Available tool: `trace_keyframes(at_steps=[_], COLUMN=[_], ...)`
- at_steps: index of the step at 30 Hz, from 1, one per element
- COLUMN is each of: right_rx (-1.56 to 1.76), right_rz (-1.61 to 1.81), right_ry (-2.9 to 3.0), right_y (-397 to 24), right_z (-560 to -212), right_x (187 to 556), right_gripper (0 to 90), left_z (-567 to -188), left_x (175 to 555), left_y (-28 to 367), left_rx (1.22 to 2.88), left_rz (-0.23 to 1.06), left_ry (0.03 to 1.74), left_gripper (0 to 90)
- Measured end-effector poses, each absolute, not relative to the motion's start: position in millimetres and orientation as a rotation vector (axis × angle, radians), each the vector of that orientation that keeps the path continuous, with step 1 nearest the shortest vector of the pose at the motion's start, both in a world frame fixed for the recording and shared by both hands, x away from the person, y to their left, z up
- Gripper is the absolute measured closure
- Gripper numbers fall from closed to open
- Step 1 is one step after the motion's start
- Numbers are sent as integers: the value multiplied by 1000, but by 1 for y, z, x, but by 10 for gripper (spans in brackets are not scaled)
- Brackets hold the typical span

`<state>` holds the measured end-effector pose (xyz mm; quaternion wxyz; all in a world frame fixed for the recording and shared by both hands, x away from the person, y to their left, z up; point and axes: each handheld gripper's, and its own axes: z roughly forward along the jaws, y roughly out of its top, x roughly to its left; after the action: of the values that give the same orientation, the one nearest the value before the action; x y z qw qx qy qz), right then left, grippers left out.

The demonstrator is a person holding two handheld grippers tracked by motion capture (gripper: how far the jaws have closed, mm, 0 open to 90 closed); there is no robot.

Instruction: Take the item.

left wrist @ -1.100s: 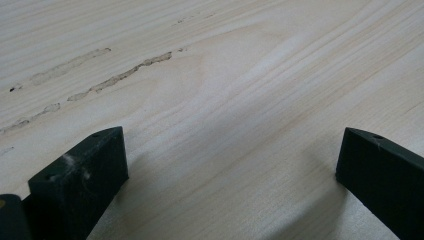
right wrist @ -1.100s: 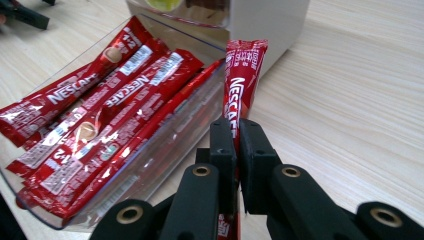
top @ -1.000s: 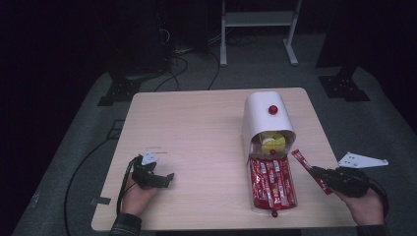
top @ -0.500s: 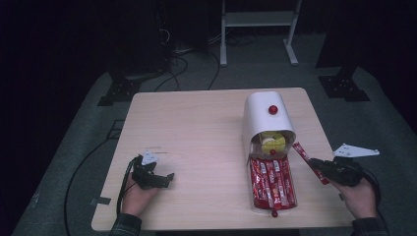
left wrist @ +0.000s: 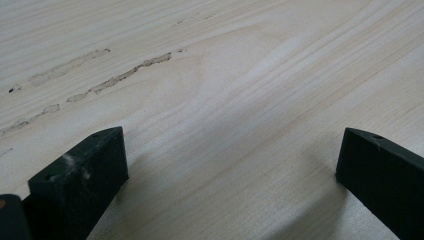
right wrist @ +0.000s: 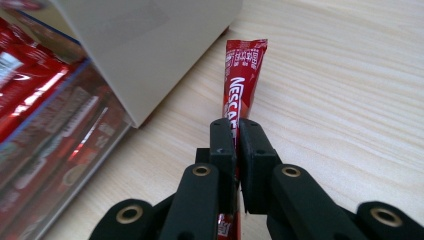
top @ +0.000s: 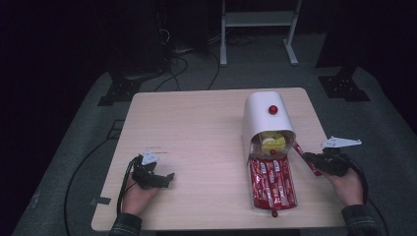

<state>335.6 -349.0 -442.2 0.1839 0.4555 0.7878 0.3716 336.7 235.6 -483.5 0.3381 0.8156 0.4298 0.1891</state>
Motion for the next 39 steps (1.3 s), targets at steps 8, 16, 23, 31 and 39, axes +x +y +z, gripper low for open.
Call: trace_keyframes(at_steps=[8,16,23,31,39], right_rx=[1301,1316,1319,1319,1339], right_rz=[1022,1002,987,965,981], right_ry=[2250,2281,2297,2314,2308], right_y=[-347,-345,-343,-342,-342], right_z=[-450,-456,-459,-462,-463], right_x=[345,350,351,352,352], right_gripper=[849,849,845,842,640], left_z=[-483,-483,-483,-483,-483], left_x=[337,337,337,337,337], left_y=[236,236,236,236,236], left_rx=[2125,2125,2126,2126,2126], left_rz=[493,493,494,494,494], left_ry=[1120,1119,1118,1118,1118], left_gripper=[0,0,0,0,0])
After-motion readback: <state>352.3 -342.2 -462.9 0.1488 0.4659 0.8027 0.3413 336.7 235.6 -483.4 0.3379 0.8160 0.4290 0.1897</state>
